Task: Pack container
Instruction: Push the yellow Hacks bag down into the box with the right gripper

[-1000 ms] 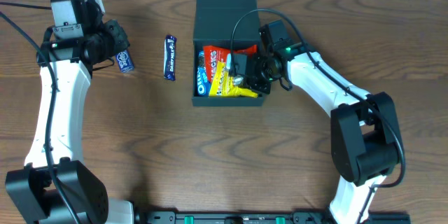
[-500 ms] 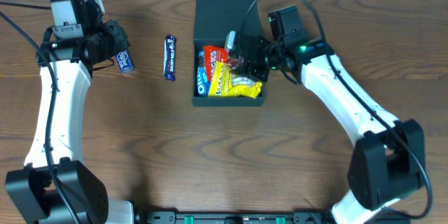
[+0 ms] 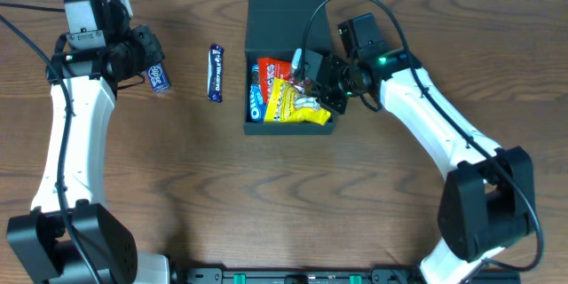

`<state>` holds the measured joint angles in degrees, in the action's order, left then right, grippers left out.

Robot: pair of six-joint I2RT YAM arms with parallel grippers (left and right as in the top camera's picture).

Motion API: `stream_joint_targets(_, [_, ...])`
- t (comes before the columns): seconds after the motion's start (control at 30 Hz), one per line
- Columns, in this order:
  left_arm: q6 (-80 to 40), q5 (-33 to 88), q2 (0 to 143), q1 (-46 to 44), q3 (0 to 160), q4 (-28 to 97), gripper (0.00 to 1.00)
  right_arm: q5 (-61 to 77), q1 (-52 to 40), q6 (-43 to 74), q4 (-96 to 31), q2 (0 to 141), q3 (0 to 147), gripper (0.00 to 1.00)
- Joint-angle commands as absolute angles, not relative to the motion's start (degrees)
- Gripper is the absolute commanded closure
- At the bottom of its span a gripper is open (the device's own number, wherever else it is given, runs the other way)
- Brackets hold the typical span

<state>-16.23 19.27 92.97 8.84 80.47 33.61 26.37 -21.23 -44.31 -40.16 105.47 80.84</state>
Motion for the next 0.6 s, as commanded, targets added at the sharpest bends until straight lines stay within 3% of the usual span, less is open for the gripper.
stream_joint_targets(0.0, [-15.2, 19.1, 91.7, 9.0, 81.3, 33.6, 0.87, 23.9, -21.1, -43.8, -40.8, 107.4, 80.8, 0.99])
stream_joint_targets(0.57, [-15.2, 19.1, 91.7, 9.0, 81.3, 33.8, 0.87, 18.5, -21.1, -43.7, -40.7, 117.2, 80.9, 0.99])
